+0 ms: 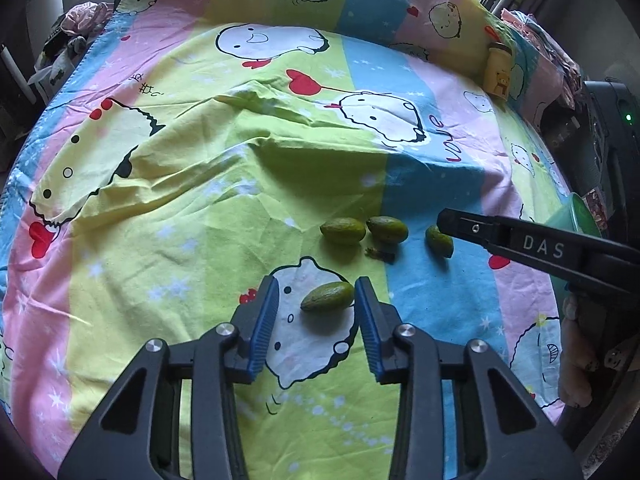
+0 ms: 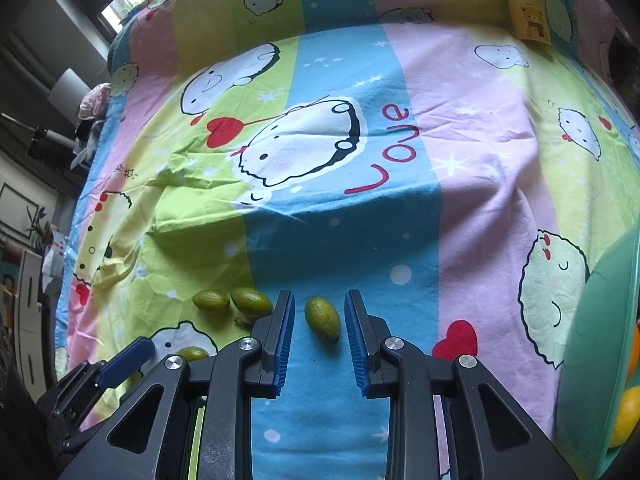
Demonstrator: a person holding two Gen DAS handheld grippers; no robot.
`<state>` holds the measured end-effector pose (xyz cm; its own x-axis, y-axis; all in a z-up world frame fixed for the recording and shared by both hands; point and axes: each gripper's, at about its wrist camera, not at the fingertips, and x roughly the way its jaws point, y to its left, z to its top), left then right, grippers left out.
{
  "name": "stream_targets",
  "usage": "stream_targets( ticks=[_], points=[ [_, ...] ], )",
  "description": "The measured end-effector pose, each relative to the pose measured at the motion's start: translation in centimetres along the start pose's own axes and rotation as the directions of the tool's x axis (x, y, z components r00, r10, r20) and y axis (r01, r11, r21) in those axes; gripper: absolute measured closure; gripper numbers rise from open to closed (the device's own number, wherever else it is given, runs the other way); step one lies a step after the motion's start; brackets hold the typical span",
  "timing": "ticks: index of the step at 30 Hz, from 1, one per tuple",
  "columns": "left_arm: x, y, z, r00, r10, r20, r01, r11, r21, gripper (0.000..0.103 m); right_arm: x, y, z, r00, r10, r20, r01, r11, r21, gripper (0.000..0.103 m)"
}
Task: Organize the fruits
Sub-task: 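Close the right gripper on a green fruit while the left gripper grasps another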
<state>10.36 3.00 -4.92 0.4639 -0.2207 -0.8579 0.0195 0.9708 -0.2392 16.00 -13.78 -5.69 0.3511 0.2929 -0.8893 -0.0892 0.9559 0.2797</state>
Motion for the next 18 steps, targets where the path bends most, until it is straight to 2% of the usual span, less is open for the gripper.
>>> stream_targets(
  ticks=[2, 5, 9, 12, 18],
  points=[
    [0.4, -0.2, 0.0, 1.0, -0.004, -0.011, 0.004, 1.0, 0.004, 0.068, 0.3, 0.0, 0.0, 1.0, -0.003, -0.006, 0.003, 1.0, 0.001, 0.074],
    [1.1, -0.4, 0.0, 1.0, 0.006, -0.029, -0.006, 1.0, 0.014, 0.072, 0.9, -0.2, 0.0, 1.0, -0.019, -0.017, 0.019, 1.0, 0.006, 0.08],
    [1.5, -0.7, 0.0, 0.999, -0.003, -0.032, 0.004, 1.0, 0.02, 0.073, 1.2, -0.3, 0.0, 1.0, 0.0, -0.03, 0.001, 1.0, 0.006, 0.081],
    [2.2, -0.9, 0.0, 0.999, 0.003, -0.048, -0.002, 1.0, 0.018, 0.084, 1.4, -0.2, -0.1, 1.0, 0.002, -0.031, -0.002, 1.0, 0.004, 0.082],
    [2.1, -1.2, -0.3, 0.999, 0.027, -0.034, -0.026, 0.999, 0.039, 0.085, 1.3, 0.1, -0.4, 1.0, -0.007, -0.02, 0.007, 1.0, -0.005, 0.082]
  ],
)
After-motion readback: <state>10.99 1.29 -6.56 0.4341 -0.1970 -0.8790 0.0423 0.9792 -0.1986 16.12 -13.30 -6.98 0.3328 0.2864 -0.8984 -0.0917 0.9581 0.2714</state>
